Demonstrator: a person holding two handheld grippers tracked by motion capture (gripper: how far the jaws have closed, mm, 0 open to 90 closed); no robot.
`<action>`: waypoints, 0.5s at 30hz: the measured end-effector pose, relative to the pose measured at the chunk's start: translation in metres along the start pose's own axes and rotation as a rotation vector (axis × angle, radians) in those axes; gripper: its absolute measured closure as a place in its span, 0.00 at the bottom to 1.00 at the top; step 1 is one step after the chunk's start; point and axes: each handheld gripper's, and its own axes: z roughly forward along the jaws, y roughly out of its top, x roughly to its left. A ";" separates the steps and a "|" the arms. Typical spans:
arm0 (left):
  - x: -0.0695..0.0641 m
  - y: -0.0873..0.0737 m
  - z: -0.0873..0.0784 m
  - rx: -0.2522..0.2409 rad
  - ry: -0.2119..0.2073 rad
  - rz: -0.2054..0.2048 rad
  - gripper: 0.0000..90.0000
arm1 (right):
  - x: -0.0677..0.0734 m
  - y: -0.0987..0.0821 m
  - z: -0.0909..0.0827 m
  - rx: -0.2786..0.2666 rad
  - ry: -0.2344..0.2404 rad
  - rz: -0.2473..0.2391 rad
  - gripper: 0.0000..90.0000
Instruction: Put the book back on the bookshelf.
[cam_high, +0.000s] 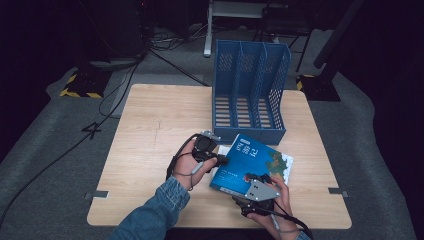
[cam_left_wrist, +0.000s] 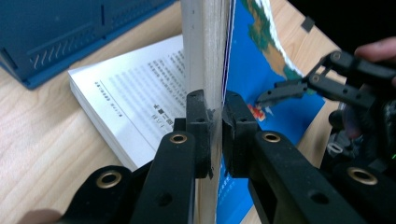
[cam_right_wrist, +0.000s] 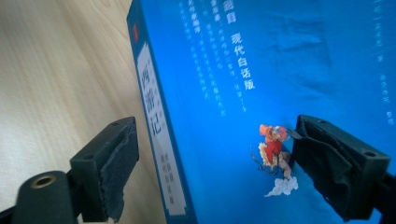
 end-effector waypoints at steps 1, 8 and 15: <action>0.000 0.001 0.000 -0.004 -0.001 -0.002 0.92 | 0.001 0.000 0.001 0.009 -0.021 -0.019 0.17; 0.001 0.003 0.000 -0.010 -0.014 -0.015 0.92 | 0.010 0.000 0.008 0.052 -0.121 -0.117 0.12; 0.002 0.001 0.002 -0.005 -0.037 -0.034 0.92 | 0.012 -0.005 0.019 0.085 -0.217 -0.175 0.06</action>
